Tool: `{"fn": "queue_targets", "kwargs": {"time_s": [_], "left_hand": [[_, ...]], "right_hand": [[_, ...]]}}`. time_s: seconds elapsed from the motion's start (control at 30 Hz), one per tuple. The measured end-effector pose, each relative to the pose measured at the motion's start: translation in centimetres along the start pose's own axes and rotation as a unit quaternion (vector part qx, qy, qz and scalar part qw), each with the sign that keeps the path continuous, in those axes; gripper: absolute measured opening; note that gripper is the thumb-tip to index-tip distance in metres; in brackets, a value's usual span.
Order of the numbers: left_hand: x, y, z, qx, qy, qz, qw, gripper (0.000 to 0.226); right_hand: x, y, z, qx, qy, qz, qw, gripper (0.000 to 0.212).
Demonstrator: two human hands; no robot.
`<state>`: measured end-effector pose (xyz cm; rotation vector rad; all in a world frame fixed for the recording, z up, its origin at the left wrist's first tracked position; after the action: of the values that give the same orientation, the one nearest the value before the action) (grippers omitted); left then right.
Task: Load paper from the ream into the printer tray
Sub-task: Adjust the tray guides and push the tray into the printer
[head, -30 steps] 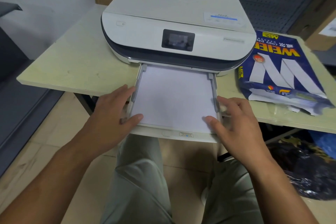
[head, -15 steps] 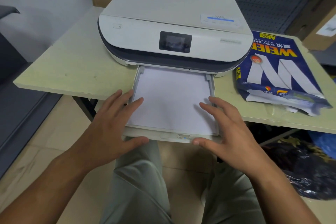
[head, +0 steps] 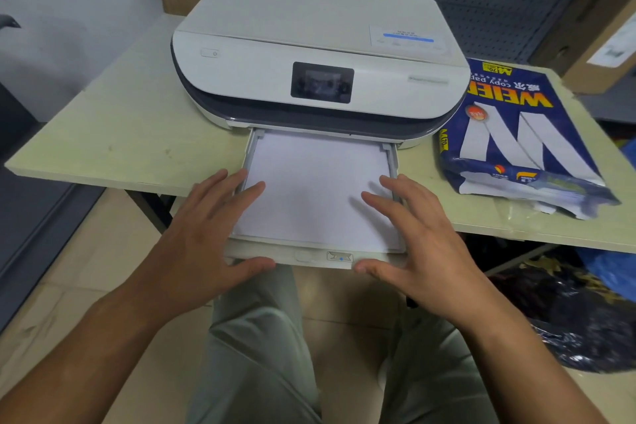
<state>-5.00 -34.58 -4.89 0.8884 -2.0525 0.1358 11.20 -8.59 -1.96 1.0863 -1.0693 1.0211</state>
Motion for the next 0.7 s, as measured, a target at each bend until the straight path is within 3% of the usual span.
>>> {"fn": "queue_targets", "kwargs": {"time_s": [0.47,0.7], "left_hand": [[-0.7,2.5,0.4,-0.021,-0.013,-0.027,0.999,0.087],[-0.7,3.3,0.4,-0.025,-0.013,-0.035,0.999,0.086]], "right_hand": [[-1.0,2.0,-0.7,-0.029,0.013,-0.054,0.998,0.078],[-1.1,3.1,-1.2,-0.031,-0.024,-0.063,0.997,0.083]]}}
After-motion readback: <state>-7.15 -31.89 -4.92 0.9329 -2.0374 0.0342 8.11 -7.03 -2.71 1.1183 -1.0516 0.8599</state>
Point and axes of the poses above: each hand's wrist, its own y-axis towards the middle knuckle, its own x-axis out of the back of the hand, z = x × y, the point moved 2 cm from there along y, towards the middle knuckle, and after that the axes turned 14 degrees about -y, right-handed, at the moved point
